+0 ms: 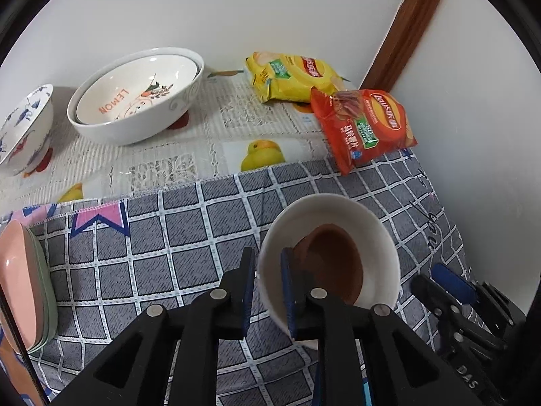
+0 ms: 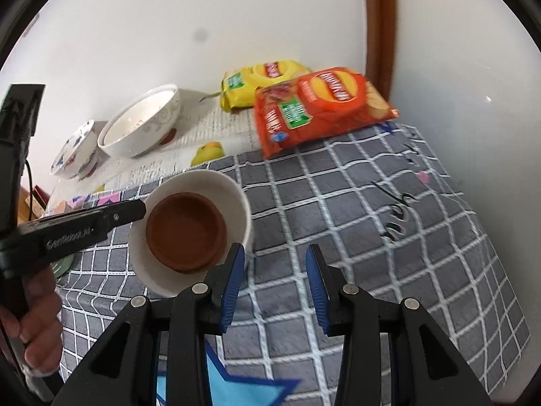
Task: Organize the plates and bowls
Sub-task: 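Lower the left gripper's brown clay bowl into the white bowl and release, then grasp the white bowl rim with the left gripper while the right grasps the rim too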
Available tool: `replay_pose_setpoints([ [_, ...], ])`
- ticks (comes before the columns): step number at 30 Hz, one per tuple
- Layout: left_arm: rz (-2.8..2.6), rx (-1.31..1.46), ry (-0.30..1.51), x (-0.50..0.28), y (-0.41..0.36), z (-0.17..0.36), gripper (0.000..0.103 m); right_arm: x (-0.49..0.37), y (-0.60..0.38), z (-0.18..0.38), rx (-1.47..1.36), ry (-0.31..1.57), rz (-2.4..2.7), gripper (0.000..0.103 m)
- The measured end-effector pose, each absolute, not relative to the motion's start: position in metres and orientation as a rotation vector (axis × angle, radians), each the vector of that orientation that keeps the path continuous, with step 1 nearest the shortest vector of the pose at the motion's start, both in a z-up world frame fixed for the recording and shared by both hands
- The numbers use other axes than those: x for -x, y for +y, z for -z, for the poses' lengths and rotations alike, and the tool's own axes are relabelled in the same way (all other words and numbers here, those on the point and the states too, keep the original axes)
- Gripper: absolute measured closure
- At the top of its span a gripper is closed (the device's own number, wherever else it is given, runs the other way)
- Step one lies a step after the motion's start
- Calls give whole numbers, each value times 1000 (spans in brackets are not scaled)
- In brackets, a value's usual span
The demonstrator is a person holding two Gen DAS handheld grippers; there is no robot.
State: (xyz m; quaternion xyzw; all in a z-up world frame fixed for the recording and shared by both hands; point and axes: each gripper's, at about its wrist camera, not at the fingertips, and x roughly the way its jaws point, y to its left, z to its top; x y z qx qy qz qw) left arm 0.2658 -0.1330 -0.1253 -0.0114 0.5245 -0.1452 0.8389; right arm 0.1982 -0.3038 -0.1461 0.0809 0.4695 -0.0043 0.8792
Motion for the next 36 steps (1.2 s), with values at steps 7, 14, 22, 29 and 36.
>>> replay_pose_setpoints([
  [7, 311, 8, 1134, -267, -134, 135, 88, -221, -295, 164, -216, 1034, -20, 72],
  [14, 301, -22, 1171, -272, -139, 148, 87, -233, -292, 177, -216, 1072, 17, 78],
  [22, 281, -43, 1192, -276, -141, 157, 81, -247, -290, 190, -228, 1145, 36, 79],
  [29, 274, -48, 1205, -280, -141, 164, 78, -251, -290, 194, -216, 1149, 81, 78],
  [36, 267, -52, 1194, -281, -142, 167, 77, -252, -292, 195, -213, 1145, 68, 74],
])
